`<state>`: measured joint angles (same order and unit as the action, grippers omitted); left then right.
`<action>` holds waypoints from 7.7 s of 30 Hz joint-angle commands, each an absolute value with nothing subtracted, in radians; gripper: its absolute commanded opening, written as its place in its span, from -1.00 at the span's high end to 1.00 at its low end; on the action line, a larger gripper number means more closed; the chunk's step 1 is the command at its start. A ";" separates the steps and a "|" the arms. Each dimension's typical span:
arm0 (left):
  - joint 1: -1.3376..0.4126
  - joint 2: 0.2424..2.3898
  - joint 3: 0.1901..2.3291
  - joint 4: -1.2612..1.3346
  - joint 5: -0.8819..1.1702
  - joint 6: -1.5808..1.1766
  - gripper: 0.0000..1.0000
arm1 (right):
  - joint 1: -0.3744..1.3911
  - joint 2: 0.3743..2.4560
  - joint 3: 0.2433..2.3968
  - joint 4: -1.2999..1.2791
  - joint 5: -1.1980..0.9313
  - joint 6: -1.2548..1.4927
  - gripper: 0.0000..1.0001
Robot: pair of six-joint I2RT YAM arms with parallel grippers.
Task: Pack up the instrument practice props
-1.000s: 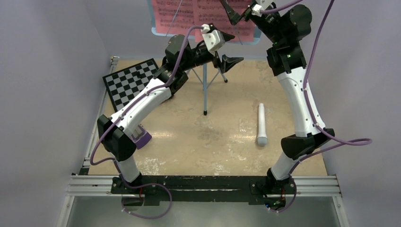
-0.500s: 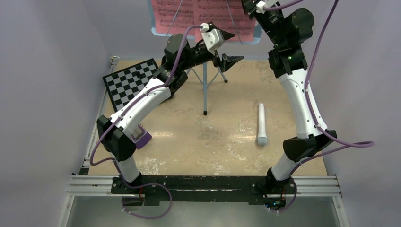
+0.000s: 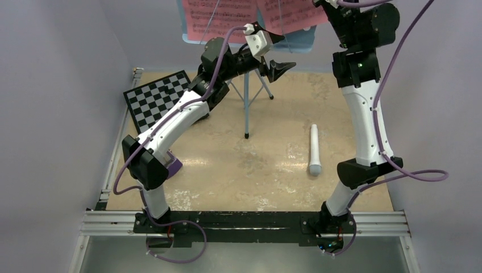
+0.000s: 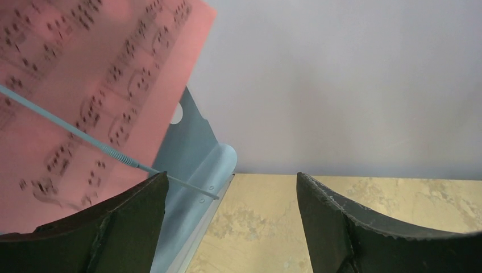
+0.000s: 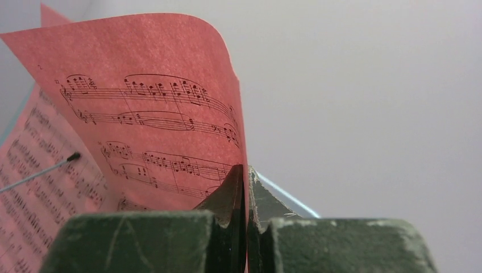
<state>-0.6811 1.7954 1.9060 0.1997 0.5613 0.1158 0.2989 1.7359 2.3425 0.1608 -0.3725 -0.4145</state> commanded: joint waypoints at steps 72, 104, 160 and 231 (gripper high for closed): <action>-0.669 1.233 1.299 0.086 0.455 0.456 -0.74 | -0.618 1.366 1.214 -0.768 -0.342 -0.654 1.00; -0.425 1.242 1.593 -0.019 0.357 0.518 -0.81 | -0.531 1.106 1.245 -0.744 -0.393 -0.376 -0.98; -0.288 1.577 1.786 0.106 0.705 0.212 1.00 | 0.423 1.958 2.701 0.058 -0.446 -0.109 -0.76; -0.288 1.532 1.679 0.220 0.579 0.203 0.37 | 0.473 1.573 2.482 0.106 -0.358 -1.185 1.00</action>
<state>-0.2836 1.5478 1.6943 0.2157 0.5812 0.2226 0.5304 1.7020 2.5240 0.1646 -0.4202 -1.1530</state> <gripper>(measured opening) 0.196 0.007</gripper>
